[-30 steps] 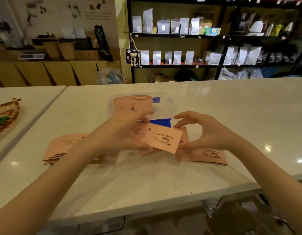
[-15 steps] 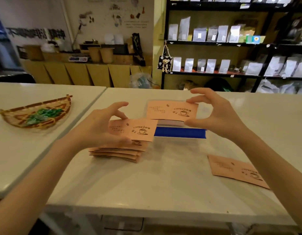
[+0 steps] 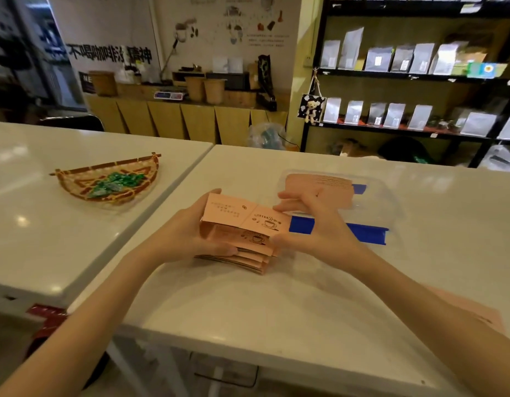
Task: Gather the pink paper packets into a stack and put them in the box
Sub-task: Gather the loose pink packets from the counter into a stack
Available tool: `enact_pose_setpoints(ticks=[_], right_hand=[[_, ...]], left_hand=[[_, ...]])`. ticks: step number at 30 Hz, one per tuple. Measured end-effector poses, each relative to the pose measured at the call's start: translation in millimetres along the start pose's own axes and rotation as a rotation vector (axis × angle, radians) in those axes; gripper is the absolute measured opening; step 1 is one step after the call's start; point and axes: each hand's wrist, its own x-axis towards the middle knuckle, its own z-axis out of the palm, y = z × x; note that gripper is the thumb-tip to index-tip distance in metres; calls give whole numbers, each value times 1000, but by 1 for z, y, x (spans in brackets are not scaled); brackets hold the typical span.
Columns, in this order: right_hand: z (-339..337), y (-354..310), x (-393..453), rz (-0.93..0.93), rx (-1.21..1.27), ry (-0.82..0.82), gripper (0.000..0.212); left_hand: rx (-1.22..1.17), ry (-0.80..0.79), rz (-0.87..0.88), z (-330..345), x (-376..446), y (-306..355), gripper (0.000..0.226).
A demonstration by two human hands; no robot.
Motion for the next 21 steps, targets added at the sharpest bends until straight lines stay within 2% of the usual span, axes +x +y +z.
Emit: enact_pose_setpoints(ticks=[3,6,12,19,21], right_hand=[[6,3,-3,8,-53,-32,59],[8,6,-8,-22,-136,-79,59],[-2,10,-14,-46,-243,-103,59],[-57,14,-44,15,-160,44,52],[-77,16,-57,52,-151,90,46]], left_hand=[[-14,17,-73,1,-1,-6,111],[58,10,-40,-2,-6,-5,106],[226,-30,149,5,-8,27,79],[44,-90,415,37,4,98,61],[5,-154,456,54,10,116,73]])
